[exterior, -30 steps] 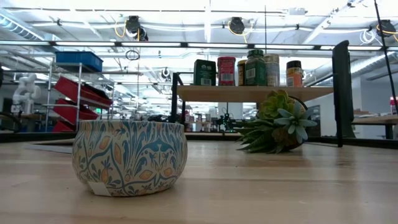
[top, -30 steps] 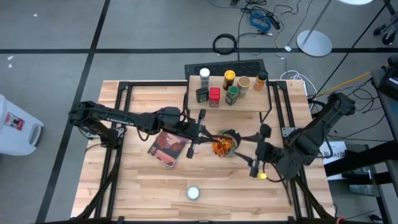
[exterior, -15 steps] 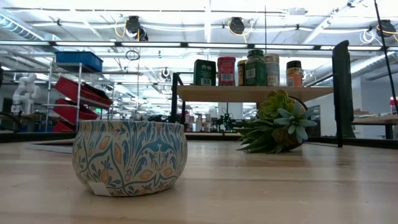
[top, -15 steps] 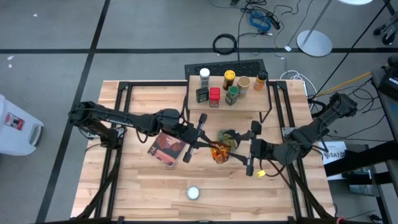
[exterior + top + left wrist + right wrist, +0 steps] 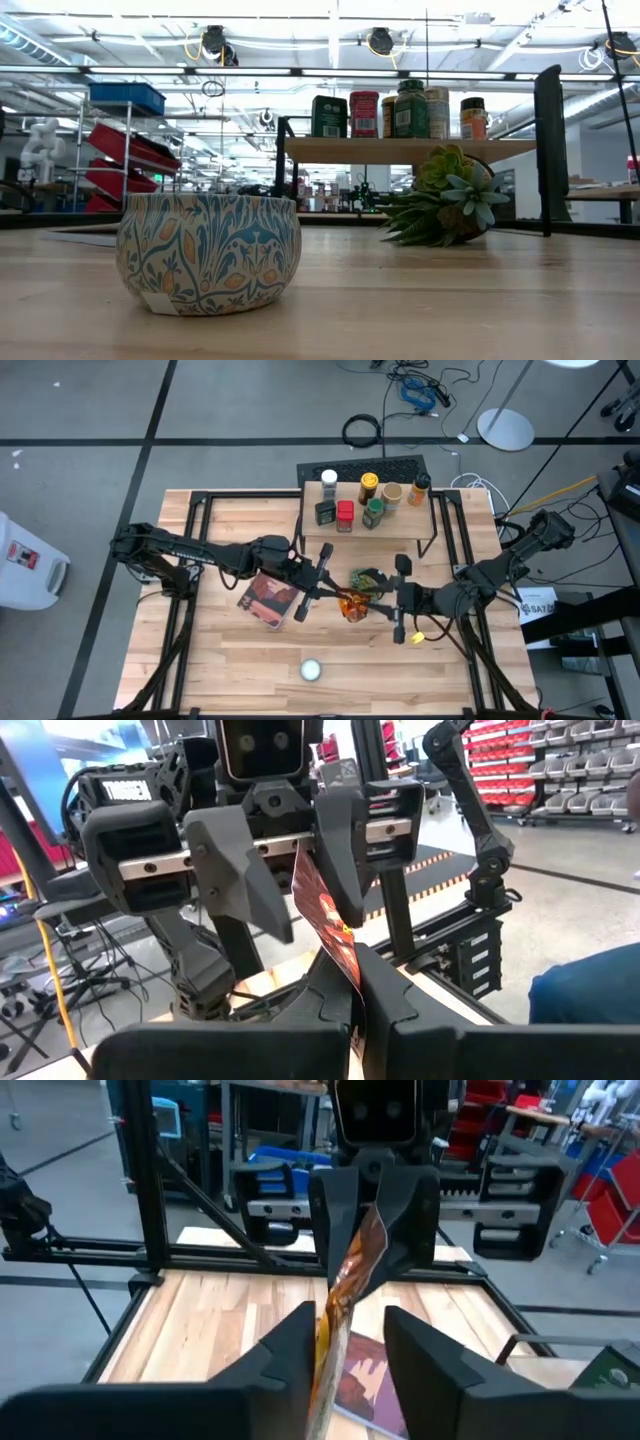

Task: Shelf spices
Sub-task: Put the orange seasoning bag on the shelf

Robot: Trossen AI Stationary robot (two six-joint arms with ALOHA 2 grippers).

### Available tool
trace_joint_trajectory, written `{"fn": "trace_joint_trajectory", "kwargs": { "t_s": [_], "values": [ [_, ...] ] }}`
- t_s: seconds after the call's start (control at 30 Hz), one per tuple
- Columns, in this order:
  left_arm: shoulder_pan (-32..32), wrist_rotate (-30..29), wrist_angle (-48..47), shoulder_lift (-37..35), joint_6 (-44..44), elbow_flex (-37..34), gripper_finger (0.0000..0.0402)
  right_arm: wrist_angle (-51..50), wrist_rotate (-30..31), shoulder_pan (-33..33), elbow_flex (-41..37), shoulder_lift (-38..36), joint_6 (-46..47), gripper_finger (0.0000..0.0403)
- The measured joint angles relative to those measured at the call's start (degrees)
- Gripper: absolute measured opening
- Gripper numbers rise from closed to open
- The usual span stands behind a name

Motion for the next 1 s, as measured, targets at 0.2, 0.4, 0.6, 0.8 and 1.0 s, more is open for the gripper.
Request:
{"fn": "trace_joint_trajectory", "kwargs": {
  "t_s": [0.2,0.4,0.6,0.8,1.0],
  "values": [
    [0.0,0.0,-0.4,0.0,0.1,0.0,0.0000,0.9,-0.1,-0.1,0.0,0.0,-1.1,0.0073],
    [0.0,-0.1,-0.4,0.0,0.3,0.0,0.0000,0.6,-4.6,-2.3,0.0,0.0,1.8,0.0046],
    [0.0,-1.3,-3.6,0.0,1.4,0.0,0.0000,-0.5,-6.2,-3.8,0.0,0.0,2.1,0.0006],
    [0.0,-1.4,-4.3,0.0,1.4,0.0,0.0000,-1.8,-9.0,-4.9,0.0,0.0,2.0,0.0000],
    [0.3,-1.5,-4.7,0.0,1.4,0.0,0.0010,-2.7,-8.3,-4.9,0.0,0.2,1.5,0.0000]
  ]
}}
